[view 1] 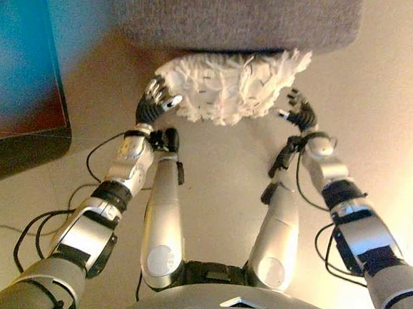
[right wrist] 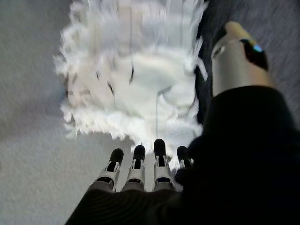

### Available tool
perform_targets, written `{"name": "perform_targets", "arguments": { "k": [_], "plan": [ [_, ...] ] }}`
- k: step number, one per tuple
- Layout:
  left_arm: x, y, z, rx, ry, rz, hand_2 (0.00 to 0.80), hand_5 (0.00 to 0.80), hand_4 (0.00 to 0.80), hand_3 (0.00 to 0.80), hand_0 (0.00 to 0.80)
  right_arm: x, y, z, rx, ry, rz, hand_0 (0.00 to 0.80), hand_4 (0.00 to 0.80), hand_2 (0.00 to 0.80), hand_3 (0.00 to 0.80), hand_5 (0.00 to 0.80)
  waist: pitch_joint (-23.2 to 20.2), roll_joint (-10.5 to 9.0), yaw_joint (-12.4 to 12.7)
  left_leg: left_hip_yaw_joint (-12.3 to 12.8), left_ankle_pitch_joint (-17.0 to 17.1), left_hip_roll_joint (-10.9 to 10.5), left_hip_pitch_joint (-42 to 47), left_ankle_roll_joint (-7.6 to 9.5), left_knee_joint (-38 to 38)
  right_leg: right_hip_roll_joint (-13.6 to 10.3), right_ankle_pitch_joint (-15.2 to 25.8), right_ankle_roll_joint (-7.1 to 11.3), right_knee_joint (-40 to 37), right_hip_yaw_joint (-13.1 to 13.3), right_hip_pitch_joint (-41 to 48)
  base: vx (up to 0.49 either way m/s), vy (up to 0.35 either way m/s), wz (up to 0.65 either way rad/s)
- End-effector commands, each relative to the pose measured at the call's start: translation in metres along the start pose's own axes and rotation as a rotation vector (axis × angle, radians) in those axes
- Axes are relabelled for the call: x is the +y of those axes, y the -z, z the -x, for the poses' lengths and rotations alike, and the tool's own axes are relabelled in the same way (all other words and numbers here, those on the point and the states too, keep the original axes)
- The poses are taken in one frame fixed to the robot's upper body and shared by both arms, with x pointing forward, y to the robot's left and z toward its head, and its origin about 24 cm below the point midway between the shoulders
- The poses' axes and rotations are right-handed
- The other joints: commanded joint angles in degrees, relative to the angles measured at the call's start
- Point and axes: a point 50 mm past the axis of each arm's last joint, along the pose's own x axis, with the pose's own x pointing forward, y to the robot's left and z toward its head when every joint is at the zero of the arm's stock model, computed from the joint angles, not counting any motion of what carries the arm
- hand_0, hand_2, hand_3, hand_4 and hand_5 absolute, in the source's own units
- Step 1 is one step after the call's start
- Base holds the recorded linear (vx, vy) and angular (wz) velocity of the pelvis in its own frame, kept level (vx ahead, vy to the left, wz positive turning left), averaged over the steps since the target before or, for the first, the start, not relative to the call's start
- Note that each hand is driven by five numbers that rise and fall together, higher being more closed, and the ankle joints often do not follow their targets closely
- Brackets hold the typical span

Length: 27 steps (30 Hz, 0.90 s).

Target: Pick up the cushion and take it to the sofa

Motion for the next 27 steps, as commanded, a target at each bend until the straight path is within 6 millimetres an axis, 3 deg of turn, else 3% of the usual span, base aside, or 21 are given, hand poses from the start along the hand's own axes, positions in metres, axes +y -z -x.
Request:
{"name": "perform_targets", "arguments": {
  "k": [1,11,19,27],
  "plan": [
    [0.003,-0.025,-0.009,-0.129,-0.002,-0.080,0.000,0.000,0.000,0.000,0.000,-0.023,-0.016,-0.002,-0.051,0.064,-0.013,0.000,0.000,0.000,0.000,0.000,0.0,2.46,0.6,-1.4,3.1,-2.0,-9.5,2.59,4.8,0.9,-3.4,-4.76,11.7,3.6,-7.5,-0.052,0.030,0.13],
    [0.024,-0.066,-0.035,-0.166,-0.112,-0.125,0.000,0.000,0.000,0.000,0.000,-0.049,-0.059,-0.016,-0.090,0.101,-0.057,0.000,0.000,0.000,0.000,0.000,-0.1,4.51,-1.1,-1.4,-1.8,-3.8,-26.0,5.10,21.1,3.2,-8.8,-7.95,31.6,8.3,-26.1,-0.006,0.013,0.02],
    [0.048,-0.068,-0.041,-0.091,-0.195,-0.086,0.000,0.000,0.000,0.000,0.000,-0.063,-0.085,-0.022,-0.101,0.119,-0.099,0.000,0.000,0.000,0.000,0.000,0.1,4.74,-1.0,-1.6,-5.9,-4.3,-33.5,5.86,31.6,2.9,-14.1,-9.49,41.6,9.7,-34.0,0.055,-0.041,0.09],
    [0.029,-0.074,-0.050,-0.025,-0.023,-0.114,0.000,0.000,0.000,0.000,0.000,-0.072,-0.096,-0.024,-0.079,0.128,-0.134,0.000,0.000,0.000,0.000,0.000,0.2,4.72,-1.3,-2.1,-8.1,-3.6,-38.8,6.06,38.8,2.5,-16.6,-10.59,48.1,11.3,-39.6,0.050,-0.014,0.05]
  ]
}}
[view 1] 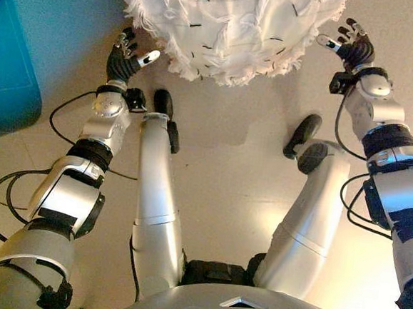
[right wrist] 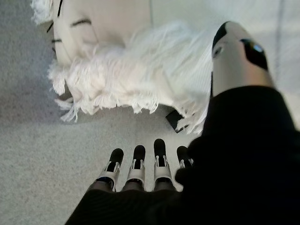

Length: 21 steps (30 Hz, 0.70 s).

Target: Pick up the cushion and take it to the sofa

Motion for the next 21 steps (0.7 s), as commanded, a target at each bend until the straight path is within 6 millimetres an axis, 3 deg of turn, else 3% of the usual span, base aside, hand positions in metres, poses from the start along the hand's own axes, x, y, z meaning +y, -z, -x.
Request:
{"name": "perform_targets", "arguments": {
  "k": [1,6,16,21],
  "plan": [
    [-0.006,-0.013,-0.010,0.032,0.038,0.026,0.000,0.000,0.000,0.000,0.000,-0.013,-0.005,-0.001,0.011,0.028,-0.030,0.000,0.000,0.000,0.000,0.000,-0.6,3.18,-0.2,7.6,-0.2,-1.0,-2.3,8.26,3.5,2.9,-1.3,-8.70,2.0,-0.6,1.2,0.036,-0.002,0.05],
    [-0.009,-0.024,-0.017,0.053,0.084,0.047,0.000,0.000,0.000,0.000,0.000,-0.007,-0.015,-0.004,0.016,-0.005,-0.011,0.000,0.000,0.000,0.000,0.000,-0.6,2.88,-0.8,7.2,-0.8,0.1,-4.0,8.27,7.1,2.6,-1.9,-8.97,5.4,0.8,-1.0,0.041,0.001,0.03],
    [-0.032,-0.044,-0.026,0.041,0.167,0.138,0.000,0.000,0.000,0.000,0.000,0.009,-0.011,-0.005,0.060,-0.125,-0.047,0.000,0.000,0.000,0.000,0.000,-0.6,1.67,-1.2,6.9,-1.9,2.2,-4.1,8.37,11.6,1.3,-2.6,-9.62,9.9,2.7,-1.9,0.039,-0.018,0.06],
    [-0.036,-0.051,-0.029,0.042,0.153,0.145,0.000,0.000,0.000,0.000,0.000,0.026,-0.017,-0.006,0.065,-0.201,-0.031,0.000,0.000,0.000,0.000,0.000,-0.6,1.34,-1.4,7.0,-2.2,3.2,-4.2,8.50,13.9,1.0,-2.6,-9.99,12.1,3.7,-2.5,0.023,0.016,0.04]
  ]
}}
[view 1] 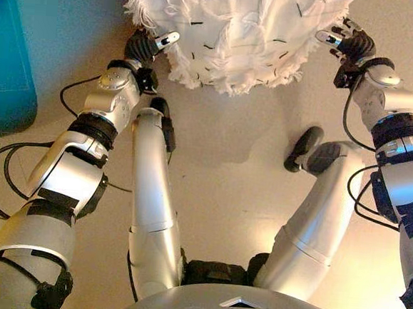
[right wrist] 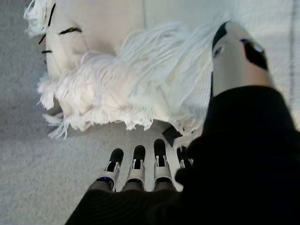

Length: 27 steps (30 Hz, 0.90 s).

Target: Pick up the cushion and take it to the sofa

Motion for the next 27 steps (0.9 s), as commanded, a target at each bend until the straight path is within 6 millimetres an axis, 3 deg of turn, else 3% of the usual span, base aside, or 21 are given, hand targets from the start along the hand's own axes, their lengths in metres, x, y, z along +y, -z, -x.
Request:
{"name": "perform_targets", "arguments": {
  "k": [1,8,14,15,16,17,18,27],
  "plan": [
    [-0.012,-0.028,-0.008,-0.081,0.016,0.059,0.000,0.000,0.000,0.000,0.000,0.019,-0.013,-0.004,-0.031,-0.083,-0.026,0.000,0.000,0.000,0.000,0.000,-0.6,1.26,-1.0,7.9,-0.8,2.2,-0.3,8.30,2.3,1.2,2.1,-9.72,-2.8,-1.3,2.7,0.000,0.000,0.00],
    [-0.030,-0.033,-0.011,-0.085,0.077,0.057,0.000,0.000,0.000,0.000,0.000,0.050,-0.015,-0.007,-0.005,-0.175,-0.011,0.000,0.000,0.000,0.000,0.000,-0.6,1.13,-0.9,7.8,-0.7,3.3,-0.3,8.49,4.2,0.6,2.1,-10.26,-1.0,-0.9,2.8,0.020,0.016,0.02],
    [-0.062,-0.040,-0.011,-0.112,0.237,0.044,0.000,0.000,0.000,0.000,0.000,0.080,-0.018,-0.006,-0.024,-0.299,-0.020,0.000,0.000,0.000,0.000,0.000,-0.6,1.34,-1.0,8.0,-0.6,3.6,-0.3,8.68,5.4,0.6,2.5,-10.58,-0.2,-0.6,2.9,0.026,0.022,0.03],
    [-0.070,-0.041,-0.010,-0.113,0.273,0.033,0.097,0.097,0.097,0.097,0.097,0.086,-0.019,-0.005,-0.036,-0.330,-0.014,0.289,0.289,0.289,0.289,0.289,-0.6,1.38,-1.0,7.9,-0.6,3.6,-0.3,8.73,5.5,0.4,2.8,-10.60,-0.5,-0.5,3.0,0.000,0.000,0.00],
    [-0.075,-0.041,-0.010,-0.114,0.297,0.028,0.458,0.458,0.458,0.458,0.458,0.092,-0.019,-0.004,-0.042,-0.355,-0.003,0.593,0.593,0.593,0.593,0.593,-0.6,1.43,-1.0,7.9,-0.6,3.6,-0.3,8.74,5.7,0.5,3.1,-10.59,-0.6,-0.4,3.1,0.034,0.020,0.02],
    [-0.079,-0.041,-0.009,-0.116,0.311,0.024,0.518,0.518,0.518,0.518,0.518,0.097,-0.019,-0.003,-0.040,-0.376,0.013,0.800,0.800,0.800,0.800,0.800,-0.6,1.49,-1.0,7.8,-0.5,3.6,-0.3,8.79,5.9,0.5,3.3,-10.59,-0.5,-0.3,3.1,0.034,0.021,0.03],
    [-0.081,-0.041,-0.008,-0.119,0.318,0.024,0.800,0.800,0.800,0.800,0.800,0.100,-0.017,-0.002,-0.036,-0.397,0.030,0.800,0.800,0.800,0.800,0.800,-0.6,1.51,-1.0,7.8,-0.5,3.7,-0.3,8.83,6.0,0.6,3.4,-10.61,-0.3,-0.2,3.1,0.039,0.021,0.03],
    [-0.080,-0.036,-0.006,-0.106,0.314,0.011,0.800,0.800,0.800,0.800,0.800,0.100,-0.010,0.000,-0.016,-0.420,0.049,0.800,0.800,0.800,0.800,0.800,-0.6,1.64,-0.9,7.3,-0.5,3.9,-0.3,8.98,7.9,0.4,4.4,-10.69,0.5,0.3,3.5,0.024,0.001,0.02]
  ]
}}
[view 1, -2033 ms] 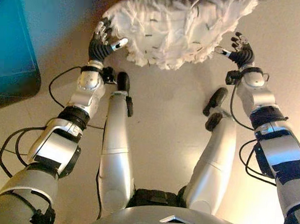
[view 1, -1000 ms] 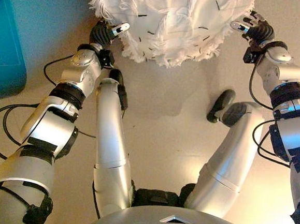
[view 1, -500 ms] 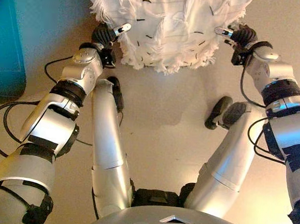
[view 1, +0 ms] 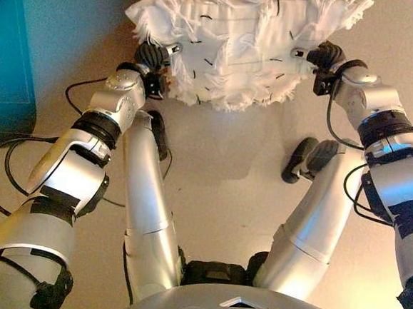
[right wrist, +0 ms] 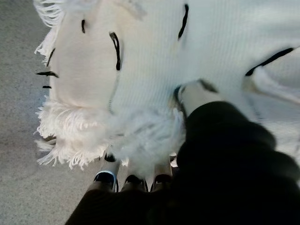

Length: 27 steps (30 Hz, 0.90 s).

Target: Pick up the cushion and take it to the sofa

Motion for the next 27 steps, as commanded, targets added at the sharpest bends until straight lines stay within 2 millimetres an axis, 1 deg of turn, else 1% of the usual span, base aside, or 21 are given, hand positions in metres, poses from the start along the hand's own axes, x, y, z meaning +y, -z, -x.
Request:
{"name": "perform_targets", "arguments": {
  "k": [1,5,7,11,15,18,21,23,27],
  "plan": [
    [-0.058,-0.049,-0.004,-0.200,0.251,0.072,0.800,0.800,0.800,0.800,0.800,0.059,-0.027,-0.004,-0.161,-0.244,-0.043,0.800,0.800,0.800,0.800,0.800,-0.6,1.77,0.5,7.3,-1.0,2.0,-0.3,8.09,2.4,0.5,6.2,-10.65,-7.1,-2.6,3.8,0.016,0.001,0.04],
    [-0.055,-0.052,-0.003,-0.239,0.253,0.073,0.800,0.800,0.800,0.800,0.800,0.059,-0.032,-0.002,-0.223,-0.237,-0.094,0.800,0.800,0.800,0.800,0.800,-0.6,1.79,0.4,6.9,-0.7,2.0,-0.3,7.82,1.6,0.7,6.6,-10.62,-8.2,-3.2,4.3,0.000,0.000,0.00],
    [-0.054,-0.055,-0.001,-0.274,0.249,0.082,0.800,0.800,0.800,0.800,0.800,0.059,-0.034,-0.001,-0.265,-0.206,-0.087,0.800,0.800,0.800,0.800,0.800,-0.6,1.95,0.3,6.7,-0.3,2.1,0.0,7.46,0.1,0.7,6.9,-10.47,-10.0,-4.1,5.0,-0.025,0.001,0.00],
    [-0.055,-0.049,0.002,-0.339,0.226,0.036,0.800,0.800,0.800,0.800,0.800,0.061,-0.029,0.003,-0.340,-0.158,-0.101,0.800,0.800,0.800,0.800,0.800,-0.7,1.79,0.2,7.8,0.3,1.6,4.8,6.87,-6.9,0.3,8.2,-10.21,-17.7,-6.4,9.7,-0.075,-0.006,0.05],
    [-0.055,-0.030,0.008,-0.379,0.173,0.050,0.800,0.800,0.800,0.800,0.800,0.067,-0.009,0.007,-0.375,-0.131,-0.147,0.800,0.800,0.800,0.800,0.800,-2.3,1.74,0.0,9.2,0.8,0.8,9.3,6.35,-12.8,0.9,9.3,-9.83,-24.1,-8.3,14.9,-0.053,0.016,0.00],
    [-0.058,-0.014,0.012,-0.384,0.147,0.051,0.800,0.800,0.800,0.800,0.800,0.073,0.012,0.010,-0.363,-0.116,-0.153,0.800,0.800,0.800,0.800,0.800,-4.0,1.43,0.0,10.4,1.4,0.3,13.8,6.13,-18.0,0.9,10.5,-8.85,-28.7,-10.2,19.3,-0.022,0.031,-0.09],
    [-0.062,-0.002,0.016,-0.383,0.138,0.074,0.800,0.800,0.800,0.800,0.800,0.081,0.028,0.014,-0.347,-0.101,-0.176,0.800,0.800,0.800,0.800,0.800,-5.5,0.97,0.0,11.6,2.5,-0.3,19.5,6.01,-24.2,1.0,12.2,-7.55,-33.5,-12.0,24.6,0.000,0.000,0.00],
    [-0.062,0.007,0.018,-0.377,0.130,0.091,0.800,0.800,0.800,0.800,0.800,0.085,0.043,0.018,-0.336,-0.091,-0.210,0.800,0.800,0.800,0.800,0.800,-6.6,0.61,0.2,12.2,3.4,-1.1,24.1,6.20,-28.7,0.8,13.6,-6.72,-37.2,-13.3,29.1,0.017,-0.005,0.00],
    [-0.060,0.030,0.026,-0.334,0.112,0.123,0.800,0.800,0.800,0.800,0.800,0.095,0.066,0.028,-0.313,-0.055,-0.256,0.800,0.800,0.800,0.800,0.800,-8.1,-0.02,0.6,12.3,5.4,-2.9,34.9,6.31,-38.9,0.5,16.5,-6.04,-47.0,-15.0,39.5,0.078,0.002,0.03]
  ]
}}
